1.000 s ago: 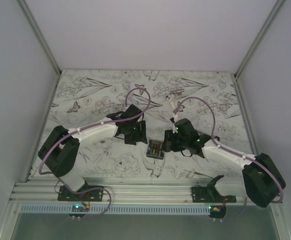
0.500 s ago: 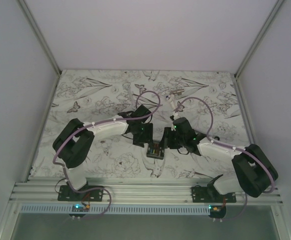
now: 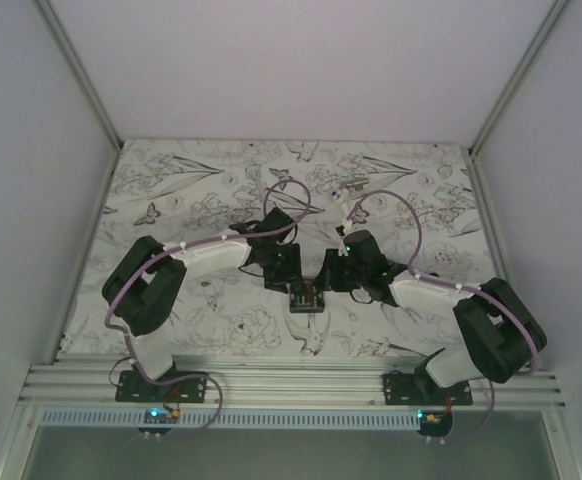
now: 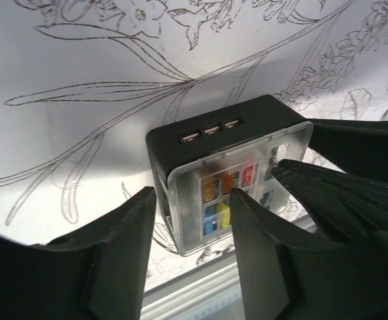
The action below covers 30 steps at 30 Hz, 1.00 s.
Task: Snap on the fuse box
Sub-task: Close the fuse box cover on the fuse box base, then reset both arms
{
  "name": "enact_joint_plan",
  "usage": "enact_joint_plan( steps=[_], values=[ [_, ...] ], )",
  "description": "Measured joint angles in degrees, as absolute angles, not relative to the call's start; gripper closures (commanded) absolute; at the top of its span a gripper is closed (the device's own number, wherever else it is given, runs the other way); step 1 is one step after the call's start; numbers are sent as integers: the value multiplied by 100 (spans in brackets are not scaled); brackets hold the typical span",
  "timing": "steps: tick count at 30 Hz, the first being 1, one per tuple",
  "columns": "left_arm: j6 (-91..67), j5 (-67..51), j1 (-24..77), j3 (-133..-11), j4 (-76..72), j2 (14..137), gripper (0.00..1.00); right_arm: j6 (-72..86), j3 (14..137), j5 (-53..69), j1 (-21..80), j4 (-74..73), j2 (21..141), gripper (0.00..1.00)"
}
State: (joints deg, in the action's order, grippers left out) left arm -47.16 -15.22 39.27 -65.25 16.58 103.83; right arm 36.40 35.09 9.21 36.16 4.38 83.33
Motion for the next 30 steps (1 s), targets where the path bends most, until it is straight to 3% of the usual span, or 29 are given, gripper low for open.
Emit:
enact_joint_plan(
  steps=[6,10,13,21,26,30],
  values=[
    [-4368,-718,3885,-6101,1715,9725,17,3201,3601,497,3557,-123,7872,40],
    [-4058,-86,3669,-5826,1780,8790,1,2906,3645,-69,2998,-224,7185,19],
    [-3844,458,3319,-5513,1758,8060,0,2683,3529,-764,2403,16,6709,1],
    [-3546,2648,2349,-4510,1734,6834,0,1780,2383,-2403,1382,1581,6482,1],
    [-3343,4082,1916,-3653,1216,6379,0,1155,1828,-2700,1103,2976,7076,1],
    [-3000,4560,1393,-3059,607,6239,0,869,1490,-2685,985,4080,7572,1]
  ],
)
